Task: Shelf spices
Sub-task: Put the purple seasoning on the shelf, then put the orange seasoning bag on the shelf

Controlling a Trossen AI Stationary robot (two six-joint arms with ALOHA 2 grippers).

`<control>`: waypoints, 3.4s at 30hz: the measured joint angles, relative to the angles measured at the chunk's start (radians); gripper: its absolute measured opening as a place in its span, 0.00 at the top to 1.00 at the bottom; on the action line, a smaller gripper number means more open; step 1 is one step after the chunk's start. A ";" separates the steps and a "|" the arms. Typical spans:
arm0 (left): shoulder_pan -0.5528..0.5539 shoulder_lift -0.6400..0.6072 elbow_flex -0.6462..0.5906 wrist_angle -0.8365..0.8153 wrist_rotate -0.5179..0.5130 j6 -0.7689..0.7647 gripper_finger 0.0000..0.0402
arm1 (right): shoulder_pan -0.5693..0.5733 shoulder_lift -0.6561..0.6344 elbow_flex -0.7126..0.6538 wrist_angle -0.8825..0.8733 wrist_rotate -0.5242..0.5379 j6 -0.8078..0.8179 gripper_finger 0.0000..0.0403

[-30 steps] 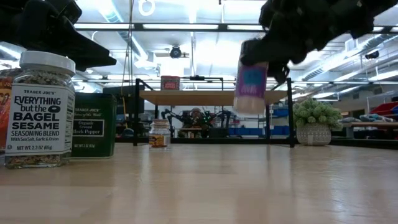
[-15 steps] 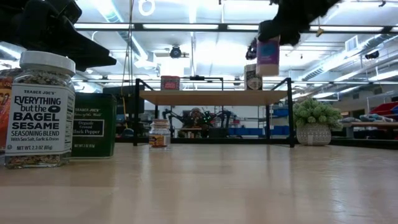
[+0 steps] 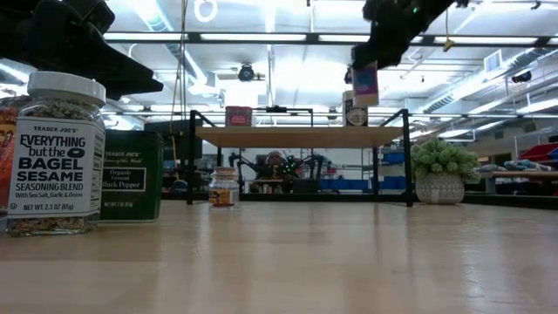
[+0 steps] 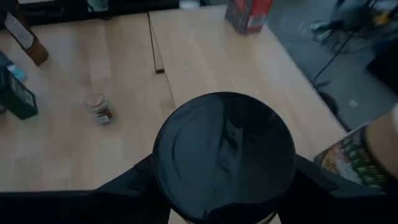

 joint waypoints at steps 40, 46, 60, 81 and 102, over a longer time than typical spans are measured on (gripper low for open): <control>0.000 0.000 0.000 0.000 0.000 0.029 0.32 | -0.323 0.143 -0.001 0.010 -0.378 -0.130 0.40; 0.000 0.000 0.000 0.000 0.000 0.026 0.32 | -0.323 0.141 -0.001 0.012 -0.358 -0.129 0.33; 0.000 0.000 0.000 0.001 0.000 0.025 0.32 | -0.323 0.099 -0.001 0.020 -0.328 -0.129 0.23; 0.000 0.000 0.000 0.000 0.000 0.025 0.32 | -0.215 -0.229 -0.001 -0.464 -0.138 0.158 0.24; 0.000 0.000 0.000 0.000 0.000 0.021 0.32 | 0.436 -0.174 -0.001 -0.606 0.158 0.719 0.97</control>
